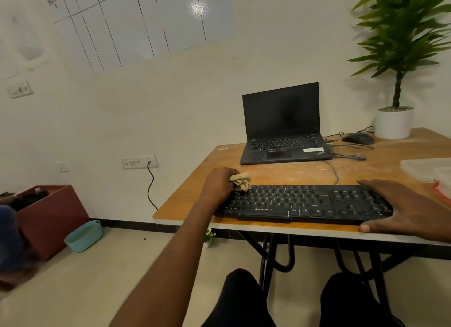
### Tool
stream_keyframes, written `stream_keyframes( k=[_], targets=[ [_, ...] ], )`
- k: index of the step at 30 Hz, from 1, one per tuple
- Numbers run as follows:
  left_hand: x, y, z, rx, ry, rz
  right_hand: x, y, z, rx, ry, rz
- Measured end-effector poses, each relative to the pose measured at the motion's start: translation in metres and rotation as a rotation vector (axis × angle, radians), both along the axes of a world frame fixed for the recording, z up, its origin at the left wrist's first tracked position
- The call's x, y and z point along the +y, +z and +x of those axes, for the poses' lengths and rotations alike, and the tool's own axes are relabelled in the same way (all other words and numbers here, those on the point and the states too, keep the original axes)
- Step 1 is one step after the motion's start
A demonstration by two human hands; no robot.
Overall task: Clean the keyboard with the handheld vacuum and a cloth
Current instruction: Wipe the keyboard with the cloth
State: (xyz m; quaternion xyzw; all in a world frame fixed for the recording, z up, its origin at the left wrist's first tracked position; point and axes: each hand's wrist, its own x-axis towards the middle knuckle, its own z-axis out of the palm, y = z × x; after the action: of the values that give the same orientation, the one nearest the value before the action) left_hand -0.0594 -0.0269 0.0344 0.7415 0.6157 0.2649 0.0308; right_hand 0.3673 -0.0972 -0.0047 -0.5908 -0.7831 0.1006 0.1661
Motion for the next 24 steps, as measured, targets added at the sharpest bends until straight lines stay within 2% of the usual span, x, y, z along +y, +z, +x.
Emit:
stream_keyframes(
  k=[4,11,18,24],
  targets=[
    [0.005,0.000,0.015,-0.011,-0.008,-0.021,0.002,0.001,0.001,-0.024,-0.003,-0.018],
    [-0.003,0.001,-0.024,0.044,0.046,-0.002,-0.006,0.004,0.003,0.013,0.024,-0.045],
    [-0.015,-0.004,-0.006,0.010,-0.015,0.000,-0.009,0.004,0.002,0.032,0.031,-0.045],
    [-0.038,-0.005,-0.045,0.023,0.058,0.008,-0.010,0.003,0.000,0.054,0.029,-0.049]
  ],
)
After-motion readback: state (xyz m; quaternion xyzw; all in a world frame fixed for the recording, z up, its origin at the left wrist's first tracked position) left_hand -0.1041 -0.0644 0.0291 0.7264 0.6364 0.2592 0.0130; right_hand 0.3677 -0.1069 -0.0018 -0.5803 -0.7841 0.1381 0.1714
